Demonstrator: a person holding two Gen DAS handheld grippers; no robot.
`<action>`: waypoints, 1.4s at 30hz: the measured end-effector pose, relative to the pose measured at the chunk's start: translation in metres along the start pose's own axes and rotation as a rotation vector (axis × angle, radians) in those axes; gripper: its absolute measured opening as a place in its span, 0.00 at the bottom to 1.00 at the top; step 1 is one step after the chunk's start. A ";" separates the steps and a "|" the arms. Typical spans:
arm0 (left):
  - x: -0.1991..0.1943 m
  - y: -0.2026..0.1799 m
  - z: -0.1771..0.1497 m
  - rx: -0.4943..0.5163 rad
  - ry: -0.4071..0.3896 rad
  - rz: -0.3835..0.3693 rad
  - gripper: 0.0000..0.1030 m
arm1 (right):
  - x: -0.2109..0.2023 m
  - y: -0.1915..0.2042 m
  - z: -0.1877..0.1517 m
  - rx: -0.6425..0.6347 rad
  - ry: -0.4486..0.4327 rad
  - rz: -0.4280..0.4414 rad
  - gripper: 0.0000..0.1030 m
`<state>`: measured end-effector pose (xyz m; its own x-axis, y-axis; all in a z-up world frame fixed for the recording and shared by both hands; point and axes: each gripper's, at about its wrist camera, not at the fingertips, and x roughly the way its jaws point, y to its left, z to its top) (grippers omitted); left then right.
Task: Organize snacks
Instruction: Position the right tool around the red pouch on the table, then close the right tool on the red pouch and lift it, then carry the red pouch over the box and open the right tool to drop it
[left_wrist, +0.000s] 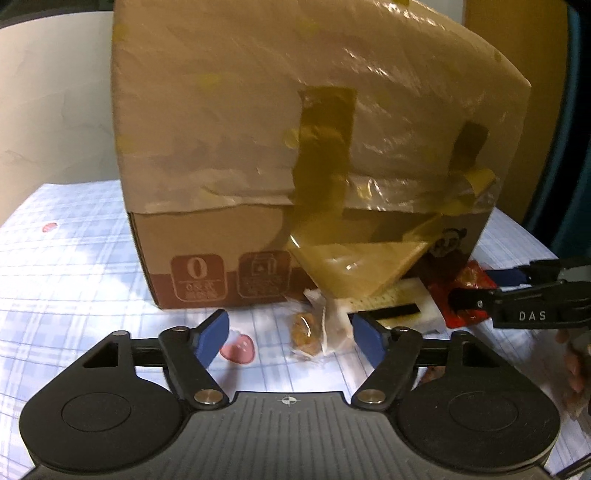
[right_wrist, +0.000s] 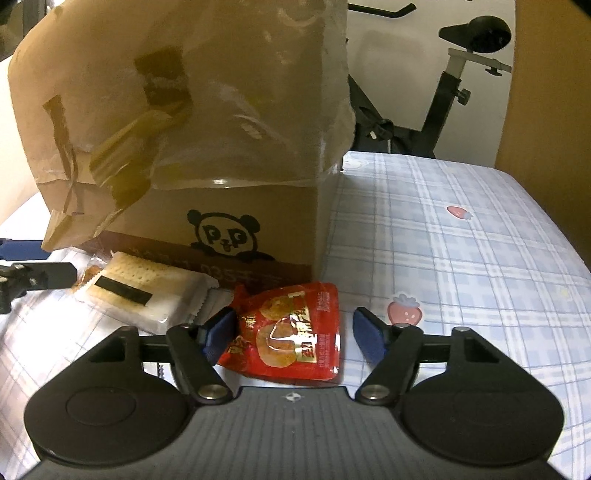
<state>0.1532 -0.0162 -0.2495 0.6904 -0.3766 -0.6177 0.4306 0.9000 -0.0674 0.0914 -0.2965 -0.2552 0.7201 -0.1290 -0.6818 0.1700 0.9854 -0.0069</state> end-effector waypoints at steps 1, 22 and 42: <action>0.001 0.000 -0.001 -0.003 0.009 -0.012 0.68 | -0.002 0.001 0.000 -0.007 -0.003 0.016 0.58; 0.020 0.008 0.004 -0.067 0.067 -0.040 0.23 | -0.037 -0.006 -0.007 0.133 -0.110 0.043 0.33; -0.063 0.004 0.013 -0.024 -0.077 -0.014 0.19 | -0.082 0.004 -0.004 0.152 -0.194 0.104 0.31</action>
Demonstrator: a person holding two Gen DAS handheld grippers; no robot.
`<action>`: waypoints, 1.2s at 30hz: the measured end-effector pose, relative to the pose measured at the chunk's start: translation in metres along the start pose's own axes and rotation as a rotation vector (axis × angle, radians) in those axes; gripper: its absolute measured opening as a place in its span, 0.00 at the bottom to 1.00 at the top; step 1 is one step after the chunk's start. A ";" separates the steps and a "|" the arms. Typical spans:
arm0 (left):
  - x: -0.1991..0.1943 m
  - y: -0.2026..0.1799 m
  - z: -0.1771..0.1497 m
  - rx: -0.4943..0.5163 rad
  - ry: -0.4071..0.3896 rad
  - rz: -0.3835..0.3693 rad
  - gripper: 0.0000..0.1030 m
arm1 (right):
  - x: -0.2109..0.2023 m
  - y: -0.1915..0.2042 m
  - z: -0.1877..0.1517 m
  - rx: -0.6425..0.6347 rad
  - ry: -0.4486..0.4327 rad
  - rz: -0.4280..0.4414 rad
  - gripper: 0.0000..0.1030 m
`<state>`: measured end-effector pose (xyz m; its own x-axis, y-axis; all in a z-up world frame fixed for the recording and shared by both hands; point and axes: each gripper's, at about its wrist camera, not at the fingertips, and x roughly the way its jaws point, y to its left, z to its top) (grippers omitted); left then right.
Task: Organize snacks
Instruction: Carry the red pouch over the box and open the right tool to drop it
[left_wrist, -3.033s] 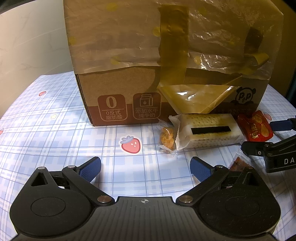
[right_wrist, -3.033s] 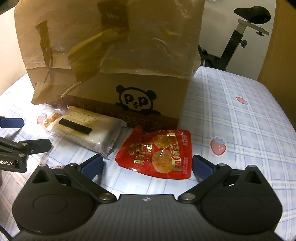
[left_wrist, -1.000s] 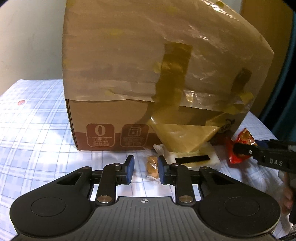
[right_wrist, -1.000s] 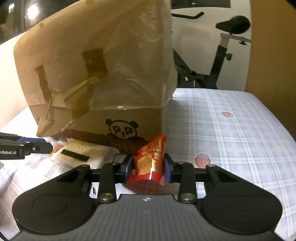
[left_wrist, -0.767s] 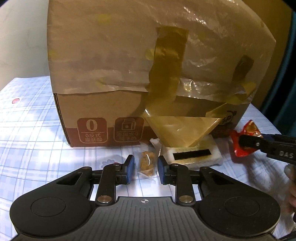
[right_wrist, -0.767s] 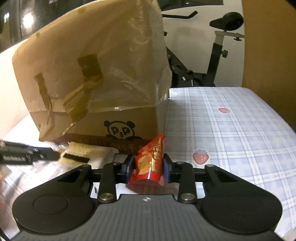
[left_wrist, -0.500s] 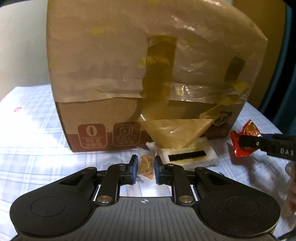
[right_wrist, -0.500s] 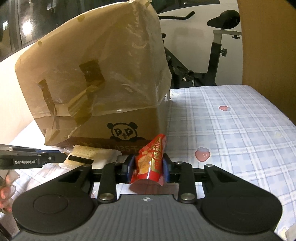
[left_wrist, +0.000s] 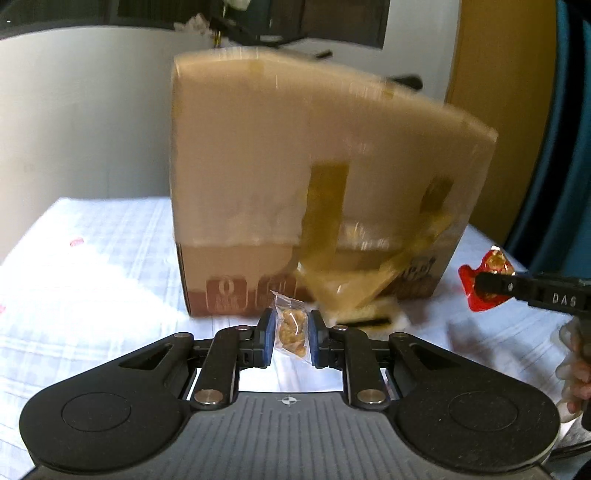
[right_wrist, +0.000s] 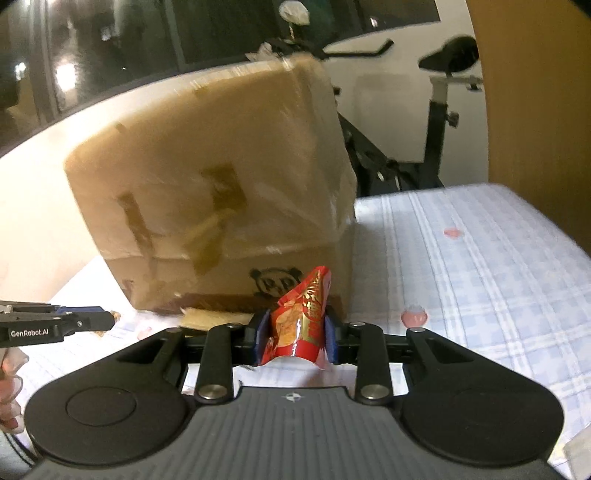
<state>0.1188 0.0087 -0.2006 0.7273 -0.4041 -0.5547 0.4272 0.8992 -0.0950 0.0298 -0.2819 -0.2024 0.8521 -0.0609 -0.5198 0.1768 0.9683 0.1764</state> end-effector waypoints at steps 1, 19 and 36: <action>-0.006 0.000 0.005 -0.002 -0.020 -0.003 0.19 | -0.006 0.002 0.003 -0.007 -0.013 0.007 0.31; -0.050 -0.017 0.134 0.046 -0.289 -0.018 0.21 | -0.055 0.054 0.128 -0.145 -0.294 0.135 0.31; 0.025 0.003 0.177 -0.045 -0.204 0.041 0.55 | 0.056 0.038 0.175 -0.090 -0.110 0.024 0.53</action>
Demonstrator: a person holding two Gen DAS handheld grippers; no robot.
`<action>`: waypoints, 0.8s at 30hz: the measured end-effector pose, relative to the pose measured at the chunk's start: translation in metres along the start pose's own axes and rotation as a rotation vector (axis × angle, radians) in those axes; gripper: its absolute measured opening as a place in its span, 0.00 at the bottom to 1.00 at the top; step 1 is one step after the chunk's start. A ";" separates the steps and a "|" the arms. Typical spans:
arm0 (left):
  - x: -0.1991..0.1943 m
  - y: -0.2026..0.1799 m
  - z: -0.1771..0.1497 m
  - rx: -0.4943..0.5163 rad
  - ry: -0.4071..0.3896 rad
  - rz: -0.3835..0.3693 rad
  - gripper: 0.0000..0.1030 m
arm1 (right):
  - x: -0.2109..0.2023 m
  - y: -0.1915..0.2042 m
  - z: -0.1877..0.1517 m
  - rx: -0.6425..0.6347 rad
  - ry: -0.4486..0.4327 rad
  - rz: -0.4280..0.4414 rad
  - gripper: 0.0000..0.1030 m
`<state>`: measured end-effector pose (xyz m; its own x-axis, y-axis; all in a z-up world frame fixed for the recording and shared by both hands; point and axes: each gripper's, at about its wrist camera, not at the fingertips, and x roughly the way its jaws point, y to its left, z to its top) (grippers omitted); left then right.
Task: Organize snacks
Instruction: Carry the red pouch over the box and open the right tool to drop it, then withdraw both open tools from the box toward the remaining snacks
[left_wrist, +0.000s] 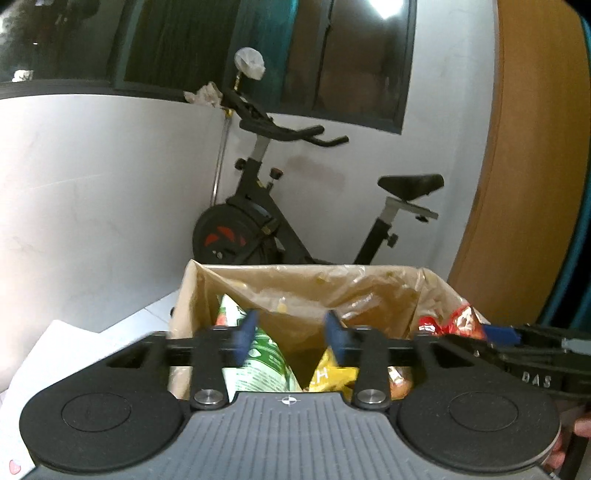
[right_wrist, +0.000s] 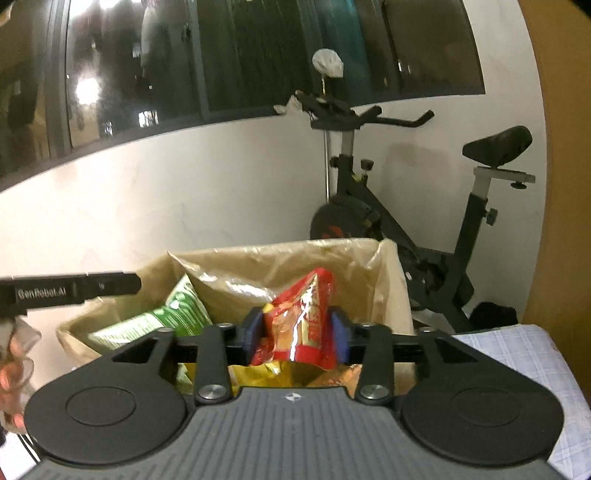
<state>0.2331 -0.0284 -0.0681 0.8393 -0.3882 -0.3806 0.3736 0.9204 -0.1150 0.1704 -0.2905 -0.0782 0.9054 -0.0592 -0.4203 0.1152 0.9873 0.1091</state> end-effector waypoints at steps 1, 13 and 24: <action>-0.005 0.002 -0.001 0.000 -0.011 0.000 0.56 | 0.000 0.000 0.000 -0.008 0.002 -0.004 0.55; -0.046 -0.002 -0.018 0.070 -0.030 0.039 0.78 | -0.018 0.008 -0.011 -0.062 0.015 -0.044 0.68; -0.093 0.001 -0.042 0.039 -0.070 0.030 0.90 | -0.069 0.027 -0.030 -0.030 -0.058 0.024 0.68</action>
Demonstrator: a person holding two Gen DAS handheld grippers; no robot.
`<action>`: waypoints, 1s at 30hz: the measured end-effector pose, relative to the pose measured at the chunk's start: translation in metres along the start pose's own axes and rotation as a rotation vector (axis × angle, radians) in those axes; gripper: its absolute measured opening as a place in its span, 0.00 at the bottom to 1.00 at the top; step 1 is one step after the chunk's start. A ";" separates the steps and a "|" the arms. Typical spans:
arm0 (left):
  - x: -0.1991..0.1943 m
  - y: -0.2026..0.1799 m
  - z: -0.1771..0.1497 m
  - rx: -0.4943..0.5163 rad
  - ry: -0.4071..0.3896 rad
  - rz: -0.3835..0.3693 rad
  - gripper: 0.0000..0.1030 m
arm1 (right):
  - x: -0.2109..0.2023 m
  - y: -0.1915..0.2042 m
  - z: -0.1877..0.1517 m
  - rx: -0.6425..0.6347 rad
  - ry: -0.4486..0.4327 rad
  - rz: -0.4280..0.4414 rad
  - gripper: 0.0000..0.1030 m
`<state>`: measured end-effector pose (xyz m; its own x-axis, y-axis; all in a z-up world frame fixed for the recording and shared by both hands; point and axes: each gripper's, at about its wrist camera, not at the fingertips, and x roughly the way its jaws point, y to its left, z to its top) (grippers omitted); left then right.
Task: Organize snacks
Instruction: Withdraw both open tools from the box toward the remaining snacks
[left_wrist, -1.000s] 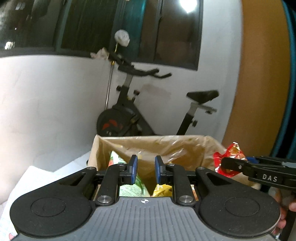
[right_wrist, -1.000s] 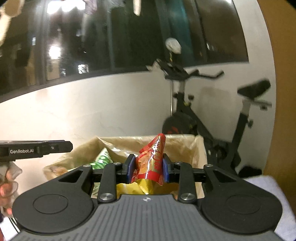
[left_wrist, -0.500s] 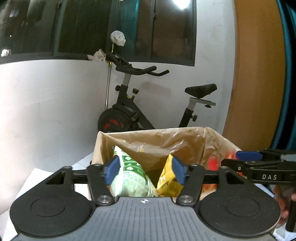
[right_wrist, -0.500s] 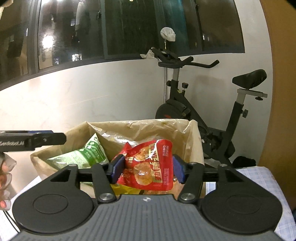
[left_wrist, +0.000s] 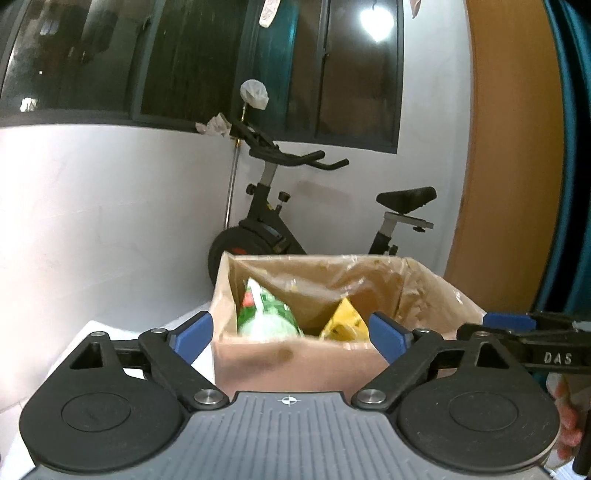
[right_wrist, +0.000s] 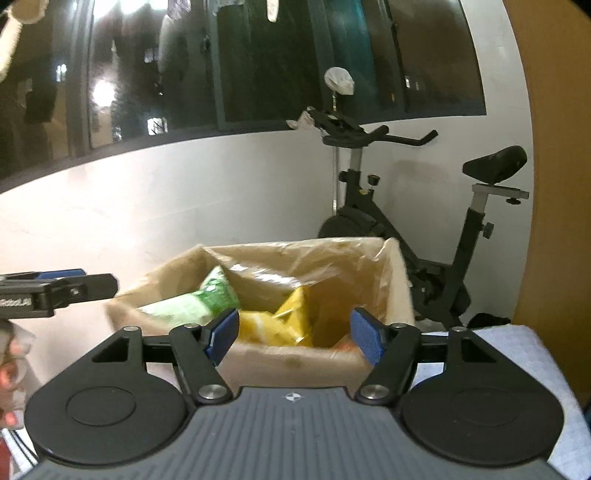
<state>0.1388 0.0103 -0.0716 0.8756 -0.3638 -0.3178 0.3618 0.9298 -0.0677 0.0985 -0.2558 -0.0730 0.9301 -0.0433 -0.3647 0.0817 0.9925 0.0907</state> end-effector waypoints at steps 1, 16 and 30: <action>-0.001 0.000 -0.004 -0.007 0.006 -0.004 0.90 | -0.005 0.003 -0.006 0.001 -0.001 0.008 0.68; 0.001 0.011 -0.054 -0.138 0.135 -0.004 0.94 | -0.026 0.016 -0.063 0.062 0.093 -0.035 0.88; 0.015 0.019 -0.103 -0.080 0.232 0.057 0.91 | -0.012 0.007 -0.133 0.060 0.231 0.005 0.83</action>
<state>0.1257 0.0284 -0.1748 0.7938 -0.2963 -0.5312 0.2790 0.9534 -0.1149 0.0400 -0.2335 -0.1915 0.8243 -0.0041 -0.5662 0.1046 0.9839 0.1450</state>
